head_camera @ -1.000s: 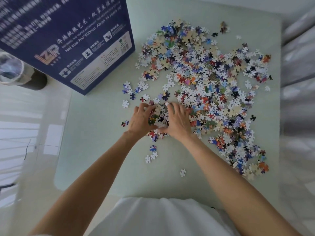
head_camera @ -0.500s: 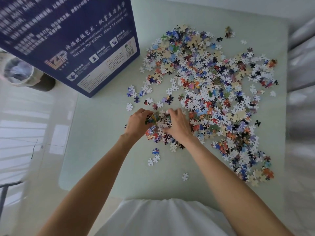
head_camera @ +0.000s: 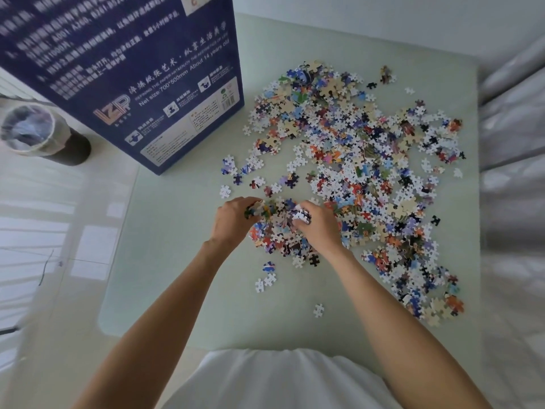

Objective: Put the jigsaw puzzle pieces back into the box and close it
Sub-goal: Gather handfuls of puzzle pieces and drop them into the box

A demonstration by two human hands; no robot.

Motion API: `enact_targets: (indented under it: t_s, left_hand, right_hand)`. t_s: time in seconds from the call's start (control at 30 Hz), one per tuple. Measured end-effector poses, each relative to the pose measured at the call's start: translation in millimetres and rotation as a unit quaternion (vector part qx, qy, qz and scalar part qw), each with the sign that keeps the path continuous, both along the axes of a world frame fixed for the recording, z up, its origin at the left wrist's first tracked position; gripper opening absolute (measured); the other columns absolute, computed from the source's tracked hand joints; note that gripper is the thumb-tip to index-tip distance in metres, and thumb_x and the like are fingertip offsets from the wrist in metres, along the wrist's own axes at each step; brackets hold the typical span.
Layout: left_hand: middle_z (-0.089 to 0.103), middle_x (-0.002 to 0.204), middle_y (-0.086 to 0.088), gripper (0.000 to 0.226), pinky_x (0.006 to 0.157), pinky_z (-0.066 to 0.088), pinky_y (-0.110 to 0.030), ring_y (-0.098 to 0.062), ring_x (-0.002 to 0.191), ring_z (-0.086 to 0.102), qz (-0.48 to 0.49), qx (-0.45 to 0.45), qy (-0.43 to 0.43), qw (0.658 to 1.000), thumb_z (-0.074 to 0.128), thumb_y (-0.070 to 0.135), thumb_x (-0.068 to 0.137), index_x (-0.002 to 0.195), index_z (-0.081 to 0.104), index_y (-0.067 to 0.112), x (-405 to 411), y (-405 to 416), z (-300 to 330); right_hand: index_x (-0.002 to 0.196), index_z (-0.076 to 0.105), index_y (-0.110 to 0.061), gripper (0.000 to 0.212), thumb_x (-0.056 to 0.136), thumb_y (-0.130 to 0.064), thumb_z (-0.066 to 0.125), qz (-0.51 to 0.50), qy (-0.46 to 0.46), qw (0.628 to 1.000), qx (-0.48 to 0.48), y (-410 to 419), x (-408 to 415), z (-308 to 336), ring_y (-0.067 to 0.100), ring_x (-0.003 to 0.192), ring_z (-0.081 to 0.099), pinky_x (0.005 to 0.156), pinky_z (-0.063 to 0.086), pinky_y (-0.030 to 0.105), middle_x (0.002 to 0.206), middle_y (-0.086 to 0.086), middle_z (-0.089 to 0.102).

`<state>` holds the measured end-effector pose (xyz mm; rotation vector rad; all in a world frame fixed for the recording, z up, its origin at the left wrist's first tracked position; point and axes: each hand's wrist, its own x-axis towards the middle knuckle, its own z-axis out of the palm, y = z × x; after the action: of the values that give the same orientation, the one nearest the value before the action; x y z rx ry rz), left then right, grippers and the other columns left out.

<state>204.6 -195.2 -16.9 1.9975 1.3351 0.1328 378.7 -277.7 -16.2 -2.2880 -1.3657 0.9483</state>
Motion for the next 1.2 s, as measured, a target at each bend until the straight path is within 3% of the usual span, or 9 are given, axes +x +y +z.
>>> enact_targets:
  t_s: [0.13, 0.27, 0.37, 0.53, 0.7, 0.83, 0.9, 1.03, 1.2]
  left_hand:
    - [0.067, 0.11, -0.009, 0.037, 0.081, 0.051, -0.032, -0.026, 0.093, 0.063, -0.02, -0.025, 0.01, 0.999, 0.067, 0.018, 0.085, 0.122, 0.06, 0.014, -5.0, 1.5, -4.3]
    - [0.062, 0.11, -0.01, 0.03, 0.081, 0.05, -0.031, -0.026, 0.091, 0.063, -0.041, -0.046, 0.001, 0.998, 0.052, 0.014, 0.094, 0.124, 0.056, 0.011, -5.9, 2.0, -5.6]
    - [0.065, 0.109, -0.011, 0.028, 0.08, 0.05, -0.03, -0.026, 0.091, 0.063, -0.024, -0.031, -0.008, 0.999, 0.053, 0.01, 0.093, 0.12, 0.061, 0.01, -6.0, 1.4, -4.8]
    - [0.07, 0.101, -0.009, 0.024, 0.074, 0.047, -0.023, -0.023, 0.086, 0.067, -0.003, 0.011, -0.03, 0.999, 0.061, 0.01, 0.088, 0.112, 0.067, 0.01, -6.8, 0.0, 0.0]
    - [0.071, 0.099, -0.005, 0.023, 0.074, 0.05, -0.023, -0.02, 0.083, 0.067, 0.01, 0.039, -0.048, 0.998, 0.064, 0.012, 0.086, 0.109, 0.068, 0.013, -10.0, -5.3, 13.7]
    - [0.071, 0.099, -0.001, 0.023, 0.072, 0.047, -0.017, -0.014, 0.08, 0.066, 0.001, 0.05, -0.074, 0.996, 0.065, 0.014, 0.086, 0.108, 0.068, 0.017, -13.4, -12.2, 34.5]
    - [0.071, 0.101, 0.001, 0.023, 0.072, 0.05, -0.019, -0.012, 0.08, 0.066, -0.019, 0.07, -0.095, 0.993, 0.065, 0.015, 0.086, 0.109, 0.068, 0.019, -15.5, -12.4, 55.0]
    - [0.069, 0.1, 0.004, 0.024, 0.073, 0.053, -0.015, -0.004, 0.077, 0.065, -0.061, 0.153, -0.155, 0.974, 0.063, 0.011, 0.087, 0.11, 0.067, 0.017, -22.3, 2.7, 117.5]
    - [0.065, 0.103, 0.008, 0.024, 0.077, 0.049, -0.007, 0.0, 0.084, 0.061, -0.043, 0.323, -0.193, 0.926, 0.06, 0.009, 0.089, 0.112, 0.066, 0.013, -39.1, 48.8, 217.7]
  right_hand:
    - [0.124, 0.056, -0.006, 0.042, 0.085, -0.02, 0.066, -0.003, 0.006, 1.0, -0.002, -0.4, 1.1, 1.3, 0.025, 0.104, 0.06, 0.09, 0.048, 0.032, 0.118, 0.012, 0.063]
    - [0.125, 0.054, -0.005, 0.041, 0.088, -0.021, 0.062, 0.014, -0.004, 1.0, 0.002, 1.4, 1.3, -0.4, 0.002, 0.058, 0.047, 0.063, 0.043, 0.017, 0.111, 0.014, 0.066]
    - [0.125, 0.053, -0.005, 0.039, 0.09, -0.021, 0.06, 0.02, -0.009, 1.0, 0.007, 2.7, 0.2, 1.8, 0.014, 0.068, 0.057, 0.074, 0.049, 0.028, 0.113, 0.014, 0.065]
    - [0.121, 0.056, -0.003, 0.036, 0.089, -0.018, 0.061, 0.034, -0.029, 0.998, 0.04, 0.7, 0.5, 7.7, -0.011, 0.053, 0.03, 0.062, 0.038, 0.019, 0.099, 0.013, 0.069]
    - [0.116, 0.062, -0.008, 0.029, 0.088, -0.016, 0.062, 0.053, -0.06, 0.994, 0.072, -2.7, 1.0, 19.8, 0.009, 0.064, 0.049, 0.057, 0.034, 0.012, 0.088, 0.009, 0.07]
    - [0.114, 0.063, -0.008, 0.027, 0.088, -0.017, 0.062, 0.044, -0.046, 0.995, 0.078, -8.6, 3.9, 31.4, 0.022, 0.084, 0.065, 0.075, 0.053, 0.033, 0.098, 0.01, 0.07]
    - [0.116, 0.061, -0.006, 0.029, 0.089, -0.018, 0.061, 0.05, -0.032, 0.995, 0.086, -8.2, 4.5, 46.3, 0.021, 0.079, 0.066, 0.073, 0.055, 0.034, 0.1, 0.011, 0.069]
    - [0.121, 0.058, -0.005, 0.034, 0.09, -0.019, 0.059, 0.079, -0.023, 0.99, 0.118, 5.4, 8.4, 88.9, -0.005, 0.062, 0.05, 0.054, 0.042, 0.006, 0.104, 0.012, 0.068]
    - [0.116, 0.061, -0.002, 0.033, 0.088, -0.02, 0.062, 0.129, -0.032, 0.96, 0.247, 44.4, 17.3, 164.6, -0.007, 0.075, 0.048, 0.075, 0.035, 0.0, 0.113, 0.011, 0.066]
